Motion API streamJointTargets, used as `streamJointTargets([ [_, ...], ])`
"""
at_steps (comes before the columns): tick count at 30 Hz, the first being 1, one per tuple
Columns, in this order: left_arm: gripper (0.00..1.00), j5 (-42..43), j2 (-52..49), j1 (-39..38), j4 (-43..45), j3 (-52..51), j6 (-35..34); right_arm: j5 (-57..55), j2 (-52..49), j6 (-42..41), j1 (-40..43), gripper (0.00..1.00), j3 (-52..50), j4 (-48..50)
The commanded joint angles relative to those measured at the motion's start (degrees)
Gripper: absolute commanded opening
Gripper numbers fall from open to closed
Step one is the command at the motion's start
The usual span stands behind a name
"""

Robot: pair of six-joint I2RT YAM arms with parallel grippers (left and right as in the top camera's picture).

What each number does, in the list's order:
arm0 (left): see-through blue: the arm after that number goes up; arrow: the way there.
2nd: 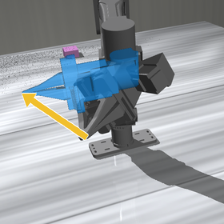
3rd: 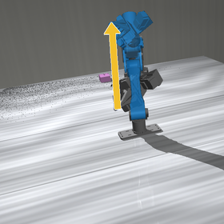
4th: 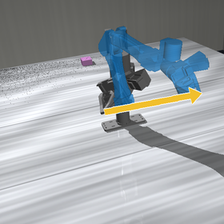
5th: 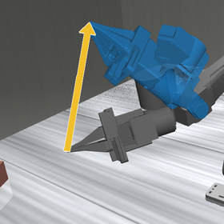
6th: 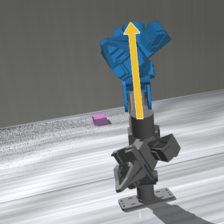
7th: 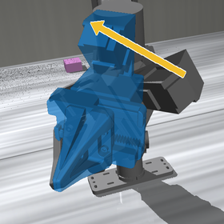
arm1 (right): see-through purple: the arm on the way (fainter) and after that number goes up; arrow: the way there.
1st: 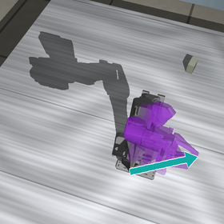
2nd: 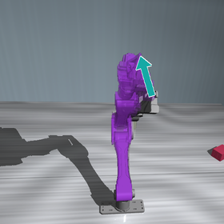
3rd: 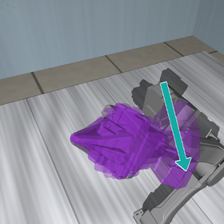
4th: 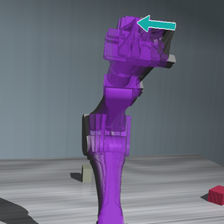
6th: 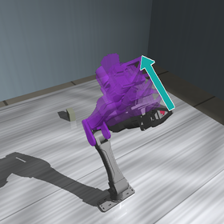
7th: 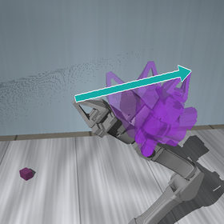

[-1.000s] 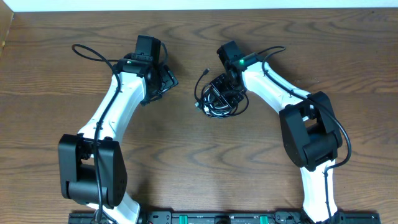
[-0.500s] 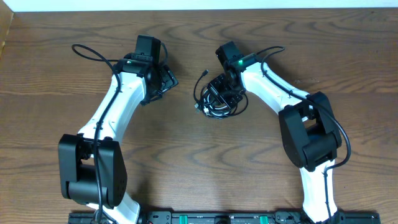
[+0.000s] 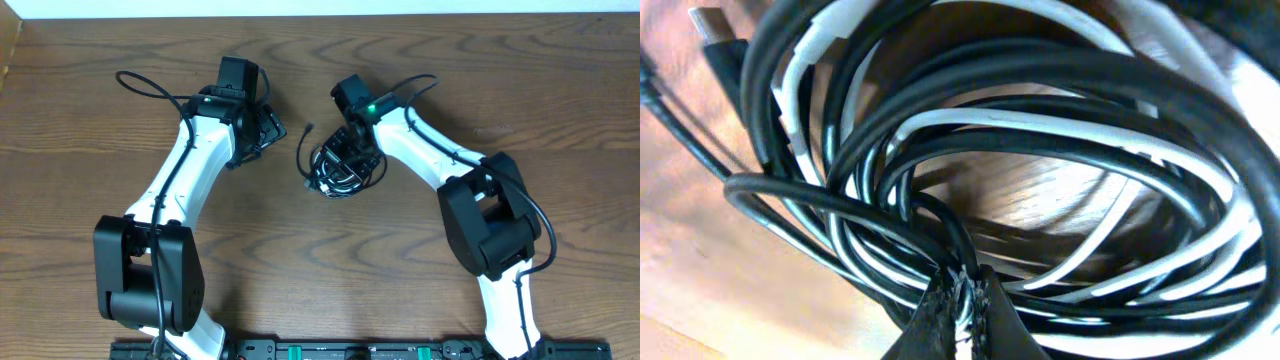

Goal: Untangle cables

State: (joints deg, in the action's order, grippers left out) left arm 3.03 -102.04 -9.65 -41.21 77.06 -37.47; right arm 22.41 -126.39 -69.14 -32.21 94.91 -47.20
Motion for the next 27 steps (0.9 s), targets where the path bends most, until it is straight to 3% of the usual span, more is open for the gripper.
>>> streamJointTargets([
  [1,0.82,-0.7,-0.7,-0.1,-0.7,-0.5,0.4,-1.1,-0.5,14.1,-0.5,0.01,1.0,-0.4],
  [9,0.76,9.2,-0.7,-0.1,1.2,-0.5,11.2,-0.6,-0.5,33.5,2.3,0.01,1.0,1.1],
  [13,0.71,11.6,-0.7,-0.1,1.9,-0.5,15.3,5.9,-0.5,41.4,4.0,0.01,1.0,1.6],
  [20,0.72,16.7,-1.3,-0.1,2.4,-0.5,17.4,15.0,-0.5,42.1,7.0,0.01,1.0,1.9],
  [27,0.72,23.6,-6.8,-0.1,3.8,-0.5,17.4,15.3,-0.5,38.1,6.8,0.01,1.0,5.5],
])
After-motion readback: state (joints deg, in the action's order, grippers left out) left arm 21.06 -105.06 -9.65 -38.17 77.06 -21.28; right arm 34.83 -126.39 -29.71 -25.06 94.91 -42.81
